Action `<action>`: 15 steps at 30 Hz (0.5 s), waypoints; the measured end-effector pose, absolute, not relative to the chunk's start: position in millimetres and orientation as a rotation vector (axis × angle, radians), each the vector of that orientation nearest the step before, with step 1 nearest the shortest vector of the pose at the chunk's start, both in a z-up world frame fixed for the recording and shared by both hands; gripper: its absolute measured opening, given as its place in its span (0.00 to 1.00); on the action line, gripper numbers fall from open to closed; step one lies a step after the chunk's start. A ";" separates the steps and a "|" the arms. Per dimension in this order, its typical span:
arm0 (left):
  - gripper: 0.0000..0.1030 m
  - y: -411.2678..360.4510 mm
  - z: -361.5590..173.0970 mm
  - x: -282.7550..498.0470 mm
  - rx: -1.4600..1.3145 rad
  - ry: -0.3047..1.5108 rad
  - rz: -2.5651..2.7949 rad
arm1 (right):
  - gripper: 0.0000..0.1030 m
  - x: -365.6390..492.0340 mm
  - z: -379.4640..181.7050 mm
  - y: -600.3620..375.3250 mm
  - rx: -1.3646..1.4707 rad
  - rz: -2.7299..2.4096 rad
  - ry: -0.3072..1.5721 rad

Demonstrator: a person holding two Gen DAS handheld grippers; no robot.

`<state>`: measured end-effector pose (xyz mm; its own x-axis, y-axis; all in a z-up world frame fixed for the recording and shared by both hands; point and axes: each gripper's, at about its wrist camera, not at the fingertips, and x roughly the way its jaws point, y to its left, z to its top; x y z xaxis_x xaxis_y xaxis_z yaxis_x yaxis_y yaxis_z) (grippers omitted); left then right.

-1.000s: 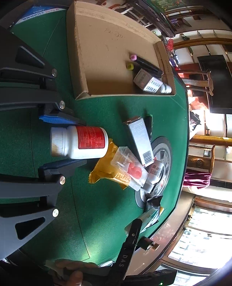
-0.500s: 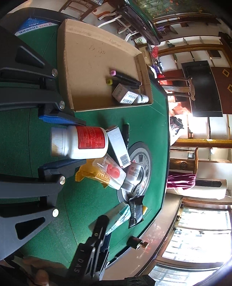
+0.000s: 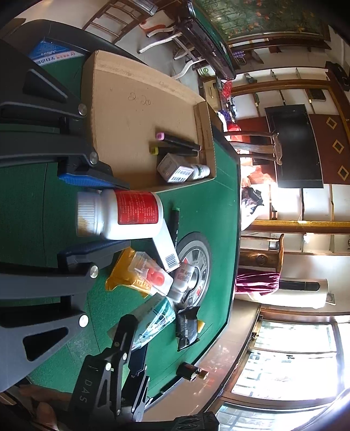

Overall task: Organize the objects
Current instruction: 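Carry the bottle and tissue pack over the cardboard tray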

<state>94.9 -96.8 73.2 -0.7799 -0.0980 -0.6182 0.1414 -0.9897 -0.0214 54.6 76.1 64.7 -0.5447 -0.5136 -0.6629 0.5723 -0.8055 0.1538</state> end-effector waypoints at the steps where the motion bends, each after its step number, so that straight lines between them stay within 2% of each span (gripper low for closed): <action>1: 0.32 -99.0 74.5 96.3 0.974 0.106 -2.847 | 0.47 55.9 65.2 72.9 0.960 -2.317 0.112; 7: 0.32 -115.9 80.9 102.8 0.938 0.141 -2.845 | 0.47 59.2 69.4 52.9 0.961 -2.289 0.140; 15: 0.32 -173.9 82.8 114.7 0.902 0.285 -2.784 | 0.47 60.6 81.8 9.4 0.968 -2.230 0.203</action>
<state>114.7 -173.9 82.8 -0.7935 -0.1301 -0.5945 0.2479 -0.9612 -0.1206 60.6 9.4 81.8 -0.4856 -0.5321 -0.6935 0.6487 -0.7512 0.1221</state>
